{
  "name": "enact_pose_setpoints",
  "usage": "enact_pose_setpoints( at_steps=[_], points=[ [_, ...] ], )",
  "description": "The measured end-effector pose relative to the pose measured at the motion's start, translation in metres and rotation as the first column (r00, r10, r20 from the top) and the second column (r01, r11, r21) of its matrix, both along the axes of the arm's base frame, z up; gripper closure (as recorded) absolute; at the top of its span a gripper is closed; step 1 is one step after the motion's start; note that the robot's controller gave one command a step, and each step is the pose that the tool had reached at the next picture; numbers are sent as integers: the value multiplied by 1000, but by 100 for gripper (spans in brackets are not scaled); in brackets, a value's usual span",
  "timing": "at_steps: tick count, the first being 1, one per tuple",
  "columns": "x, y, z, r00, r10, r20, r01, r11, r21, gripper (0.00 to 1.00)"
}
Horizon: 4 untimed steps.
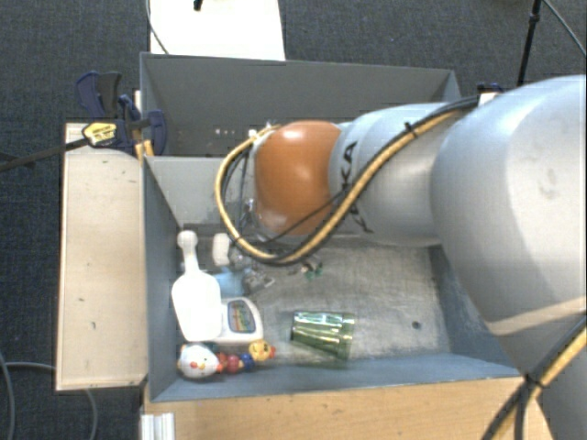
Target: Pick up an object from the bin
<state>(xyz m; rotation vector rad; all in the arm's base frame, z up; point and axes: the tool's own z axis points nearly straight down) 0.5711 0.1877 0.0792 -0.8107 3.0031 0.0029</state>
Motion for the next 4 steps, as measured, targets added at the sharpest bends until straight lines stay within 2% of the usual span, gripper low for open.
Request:
enact_pose_setpoints(
  at_steps=[1, 2, 4],
  points=[
    [-1, 0, 3, 1000, -1, -3, 1, 1000, -1, 100],
    [-2, 0, 14, 1000, -2, -15, 2, 1000, -5, 100],
    [-3, -1, 37, 1000, -1, -27, 1, 1000, -9, 100]
  ],
)
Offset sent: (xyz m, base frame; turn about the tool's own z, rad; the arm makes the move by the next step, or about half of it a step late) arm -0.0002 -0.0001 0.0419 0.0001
